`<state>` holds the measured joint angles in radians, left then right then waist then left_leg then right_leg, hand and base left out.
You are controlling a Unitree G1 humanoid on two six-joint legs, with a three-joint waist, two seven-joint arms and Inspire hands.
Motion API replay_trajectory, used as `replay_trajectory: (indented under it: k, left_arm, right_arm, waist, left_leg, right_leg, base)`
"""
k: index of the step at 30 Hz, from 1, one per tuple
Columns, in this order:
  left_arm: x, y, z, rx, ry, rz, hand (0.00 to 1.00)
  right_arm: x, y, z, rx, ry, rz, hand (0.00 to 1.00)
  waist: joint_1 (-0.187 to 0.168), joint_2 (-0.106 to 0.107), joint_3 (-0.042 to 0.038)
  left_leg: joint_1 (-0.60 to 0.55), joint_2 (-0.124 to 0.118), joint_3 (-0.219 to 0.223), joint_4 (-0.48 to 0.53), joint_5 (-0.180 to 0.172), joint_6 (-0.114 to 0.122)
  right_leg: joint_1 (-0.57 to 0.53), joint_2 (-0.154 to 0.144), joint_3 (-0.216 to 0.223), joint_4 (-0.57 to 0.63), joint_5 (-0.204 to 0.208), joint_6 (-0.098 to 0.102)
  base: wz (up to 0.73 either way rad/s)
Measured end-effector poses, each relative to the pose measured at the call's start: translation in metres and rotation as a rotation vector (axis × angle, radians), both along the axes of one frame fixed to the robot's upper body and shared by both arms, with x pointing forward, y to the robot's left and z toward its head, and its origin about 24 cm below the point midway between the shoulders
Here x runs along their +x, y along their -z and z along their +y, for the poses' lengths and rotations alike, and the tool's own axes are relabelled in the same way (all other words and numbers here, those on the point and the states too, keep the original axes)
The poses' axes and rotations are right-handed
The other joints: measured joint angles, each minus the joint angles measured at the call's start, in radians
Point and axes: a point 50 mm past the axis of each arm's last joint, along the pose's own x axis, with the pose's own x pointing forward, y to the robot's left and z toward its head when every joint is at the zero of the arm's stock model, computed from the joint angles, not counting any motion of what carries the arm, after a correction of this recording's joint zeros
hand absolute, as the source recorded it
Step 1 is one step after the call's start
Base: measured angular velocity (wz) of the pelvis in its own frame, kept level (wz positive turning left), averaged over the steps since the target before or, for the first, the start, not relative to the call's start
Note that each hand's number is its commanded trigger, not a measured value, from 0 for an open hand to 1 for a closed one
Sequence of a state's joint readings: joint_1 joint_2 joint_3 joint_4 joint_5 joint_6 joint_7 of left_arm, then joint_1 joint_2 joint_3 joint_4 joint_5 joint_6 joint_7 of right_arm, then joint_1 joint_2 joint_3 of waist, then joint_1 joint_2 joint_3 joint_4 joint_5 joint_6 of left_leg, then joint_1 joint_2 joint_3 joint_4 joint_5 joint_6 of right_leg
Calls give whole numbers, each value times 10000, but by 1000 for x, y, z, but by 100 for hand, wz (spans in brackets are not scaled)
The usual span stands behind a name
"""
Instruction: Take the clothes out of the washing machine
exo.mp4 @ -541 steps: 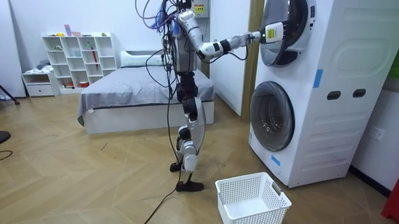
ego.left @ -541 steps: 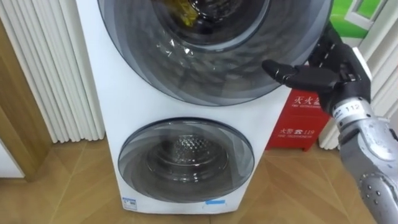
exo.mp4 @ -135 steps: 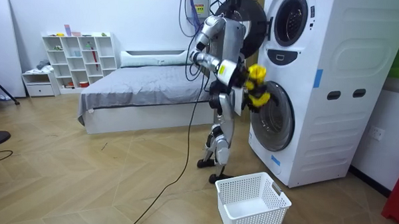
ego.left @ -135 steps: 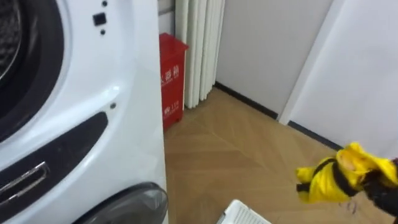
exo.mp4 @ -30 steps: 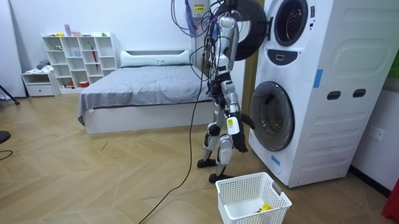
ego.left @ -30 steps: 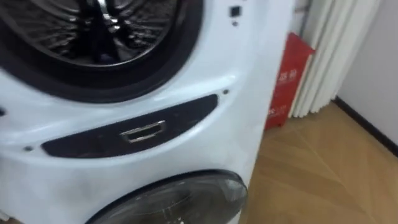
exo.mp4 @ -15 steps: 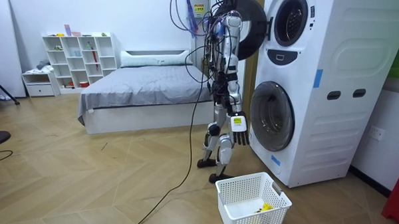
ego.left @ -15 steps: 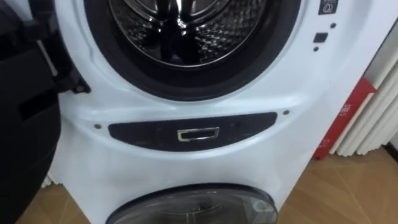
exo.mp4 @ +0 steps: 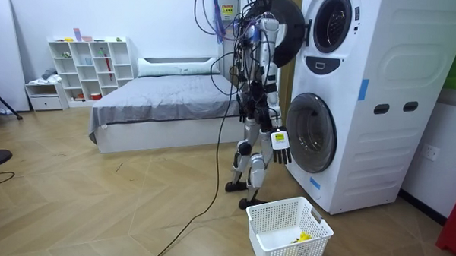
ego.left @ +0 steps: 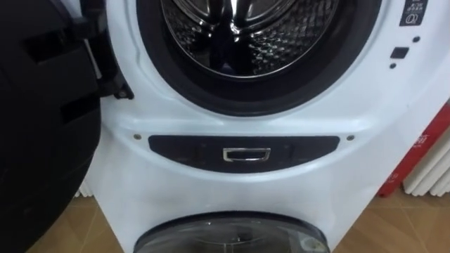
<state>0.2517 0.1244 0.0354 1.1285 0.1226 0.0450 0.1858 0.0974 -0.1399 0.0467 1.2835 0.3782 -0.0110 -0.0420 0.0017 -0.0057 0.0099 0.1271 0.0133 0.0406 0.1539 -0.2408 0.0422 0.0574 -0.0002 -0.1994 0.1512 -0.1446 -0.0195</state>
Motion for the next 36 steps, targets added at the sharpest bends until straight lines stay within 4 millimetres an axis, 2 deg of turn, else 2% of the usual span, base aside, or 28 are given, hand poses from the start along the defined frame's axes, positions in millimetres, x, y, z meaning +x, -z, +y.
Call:
replay_trajectory:
  k: [6, 9, 11, 12, 13, 14, 15, 17, 18, 19, 20, 21, 22, 23, 24, 25, 26, 27, 28, 29, 31, 32, 33, 34, 35, 36]
  left_arm:
    - [2, 0, 1, 145, 203, 65, 0]
    - [2, -1, 3, 259, 395, 174, 0]
    - [3, -2, 6, 374, 243, 144, 0]
    - [1, -2, 8, 399, 260, 206, 0]
    - [0, -2, 8, 383, 249, 217, 0]
    - [1, -2, 7, 330, 256, 176, 0]
    - [7, -2, 6, 248, 300, 19, 0]
    - [16, -2, 6, 221, 340, -137, 0]
    - [25, -2, 5, 182, 392, -315, 0]
    - [28, -1, 2, 31, 436, -438, 0]
    - [30, -1, 0, -40, 429, -499, 0]
    - [36, -2, -2, -90, 440, -712, 0]
    - [43, -2, -1, -111, 397, -960, 0]
    - [50, -3, -2, -147, 337, -1205, 0]
    - [64, -5, -3, -207, 421, -1662, 0]
    - [76, -7, -6, -311, 644, -2041, 0]
    - [82, -8, -8, -374, 797, -2198, 0]
    - [92, -10, -12, -504, 1117, -2488, 0]
    - [98, -11, -15, -568, 1360, -2676, 0]
    - [99, -11, -16, -602, 1467, -2719, 0]
    - [96, -9, -18, -687, 1596, -2572, 0]
    - [93, -8, -17, -692, 1569, -2464, 0]
    - [88, -7, -18, -746, 1550, -2306, 0]
    - [78, -5, -17, -825, 1512, -2044, 0]
    - [74, -4, -17, -865, 1467, -1916, 0]
    - [64, -2, -16, -924, 1193, -1718, 0]
  right_arm:
    - [0, 1, 3, 66, -99, 4, 0]
    - [0, 1, 4, 92, -246, 46, 0]
    - [0, 1, 4, 156, -284, 81, 0]
    - [1, 1, 4, 184, -284, 62, 0]
    - [2, 1, 5, 181, -387, 36, 0]
    - [5, 0, 4, 154, -470, -2, 0]
    - [7, 0, 3, 80, -693, -37, 0]
    - [12, -1, 1, -40, -922, -120, 0]
    - [12, -2, -2, -114, -1004, -126, 0]
    - [12, -3, -6, -234, -1074, -135, 0]
    - [13, -4, -9, -293, -1085, -175, 0]
    - [13, -4, -10, -354, -1065, -286, 0]
    - [12, -5, -10, -369, -1038, -361, 0]
    - [12, -5, -10, -373, -1018, -399, 0]
    - [13, -5, -11, -400, -997, -501, 0]
    - [13, -5, -11, -410, -930, -557, 0]
    - [14, -5, -11, -395, -856, -589, 0]
    - [15, -5, -10, -329, -660, -699, 0]
    - [16, -5, -8, -247, -551, -783, 0]
    - [16, -5, -8, -200, -462, -803, 0]
    - [15, -5, -7, -111, -375, -779, 0]
    - [14, -4, -7, -82, -307, -789, 0]
    - [12, -4, -6, -19, -150, -738, 0]
    - [7, -3, -6, 36, -46, -642, 0]
    - [6, -3, -6, 59, 6, -642, 0]
    - [1, -3, -6, 154, 283, -550, 0]
  waist:
    - [18, -36, 15]
    - [52, -26, 14]
    - [52, -47, 16]
    - [68, -44, 15]
    - [81, -68, 20]
    - [79, -64, 15]
    - [29, -33, -10]
    - [-11, 67, 24]
    - [-74, 88, 14]
    - [-53, 195, 60]
    - [-64, 325, 29]
    - [-223, 482, 31]
    - [-384, 496, 33]
    - [-386, 494, 35]
    - [-390, 515, 25]
    - [-460, 539, 30]
    - [-504, 539, 31]
    - [-530, 584, 10]
    - [-545, 514, 45]
    - [-550, 496, 40]
    - [-492, 437, 28]
    - [-506, 417, 27]
    - [-524, 416, 19]
    - [-518, 380, -1]
    - [-530, 361, -12]
    - [-527, 267, -60]
  left_leg:
    - [54, 38, 26, 96, -45, -46]
    - [-8, 135, 107, 352, -208, -132]
    - [-257, 300, 121, 1078, -603, -252]
    - [-508, 433, 108, 1790, -845, -416]
    - [-831, 458, 88, 2602, -890, -485]
    - [-1025, 472, 41, 3002, -889, -487]
    - [-1426, 517, -151, 3814, -889, -494]
    - [-1936, 703, -246, 4756, -871, -537]
    - [-2216, 871, -210, 5429, -835, -658]
    - [-2294, 1154, -154, 6428, -750, -813]
    - [-2216, 1216, -173, 6869, -709, -881]
    - [-1867, 1284, -199, 7264, -598, -1073]
    - [-1393, 1224, -213, 7077, -622, -1136]
    - [-1128, 1175, -229, 6814, -630, -1137]
    - [-604, 1127, -252, 6069, -686, -1215]
    - [-164, 1135, -359, 5188, -814, -1407]
    - [53, 1131, -473, 4679, -897, -1494]
    - [459, 1163, -538, 3587, -1269, -1465]
    - [702, 1180, -553, 2699, -1508, -1422]
    - [778, 1201, -555, 2345, -1598, -1388]
    - [861, 1153, -445, 1161, -1747, -1213]
    - [843, 1107, -443, 999, -1752, -1171]
    - [717, 971, -442, 815, -1659, -698]
    - [570, 780, -425, 807, -1499, -365]
    - [525, 677, -429, 810, -1423, -234]
    - [385, 447, -383, 818, -1296, -28]
  right_leg:
    - [131, 30, -16, 22, -28, -20]
    - [50, 184, 56, 219, -157, -121]
    - [-87, 279, 49, 650, -412, -233]
    - [-215, 382, 93, 964, -556, -351]
    - [-330, 417, 115, 1193, -610, -449]
    - [-361, 438, 132, 1272, -628, -491]
    - [-382, 471, 141, 1212, -668, -569]
    - [-477, 563, 60, 1182, -697, -768]
    - [-552, 643, 7, 1277, -739, -897]
    - [-551, 809, -14, 1352, -764, -1016]
    - [-548, 895, -48, 1383, -774, -1060]
    - [-557, 1004, -78, 1424, -774, -1120]
    - [-696, 1017, -172, 1499, -758, -1157]
    - [-832, 1010, -188, 1634, -747, -1176]
    - [-1078, 1022, -223, 1813, -734, -1199]
    - [-1366, 1050, -371, 2016, -686, -1232]
    - [-1538, 1046, -439, 2141, -669, -1238]
    - [-1820, 1036, -573, 2253, -639, -1239]
    - [-2064, 995, -689, 2308, -527, -1223]
    - [-2177, 975, -757, 2305, -437, -1209]
    - [-2562, 935, -785, 2209, 101, -1117]
    - [-2614, 899, -784, 2107, 264, -1069]
    - [-2625, 831, -767, 1743, 696, -990]
    - [-2556, 693, -725, 1341, 1135, -867]
    - [-2504, 633, -665, 1133, 1366, -790]
    - [-2473, 473, -402, 812, 1761, -654]
  base:
    - [2]
    - [-6]
    - [-11]
    - [-20]
    - [-23]
    - [-20]
    - [-13]
    - [-8]
    - [-18]
    - [-24]
    - [-25]
    - [4]
    - [13]
    - [14]
    - [10]
    - [16]
    - [28]
    - [23]
    - [22]
    - [16]
    - [7]
    - [0]
    - [7]
    - [9]
    - [9]
    - [0]
